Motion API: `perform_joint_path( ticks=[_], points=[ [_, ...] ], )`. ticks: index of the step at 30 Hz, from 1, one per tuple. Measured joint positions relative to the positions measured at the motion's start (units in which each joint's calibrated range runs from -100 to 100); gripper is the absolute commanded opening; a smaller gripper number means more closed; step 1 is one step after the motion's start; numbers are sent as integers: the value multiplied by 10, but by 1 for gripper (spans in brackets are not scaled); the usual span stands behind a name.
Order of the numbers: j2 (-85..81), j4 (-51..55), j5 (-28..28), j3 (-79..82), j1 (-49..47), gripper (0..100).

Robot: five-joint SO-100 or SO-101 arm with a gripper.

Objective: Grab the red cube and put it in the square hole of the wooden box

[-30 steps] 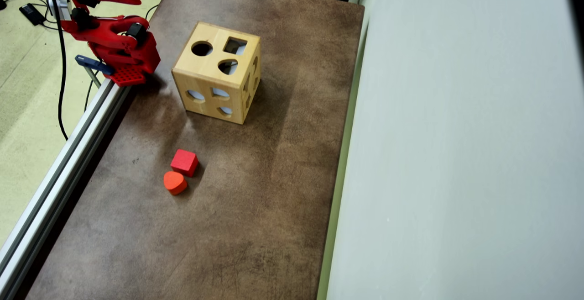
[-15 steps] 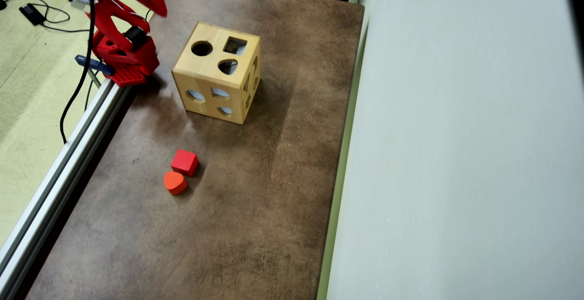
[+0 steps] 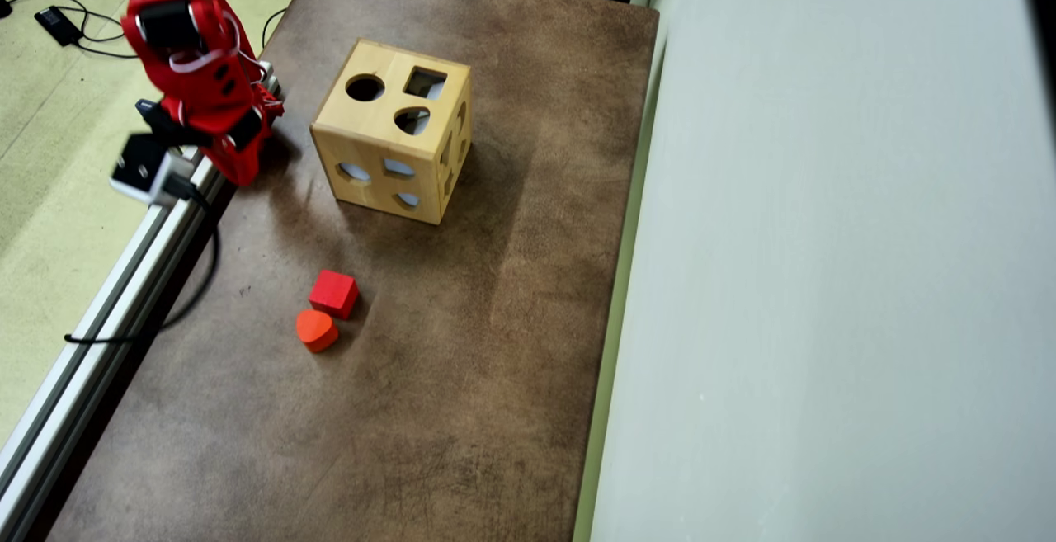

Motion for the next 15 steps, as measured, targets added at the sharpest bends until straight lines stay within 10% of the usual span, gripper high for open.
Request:
perform_joint_path(
  ticks=[15],
  points=[
    [243,-243,7,1,0,2]
  ],
)
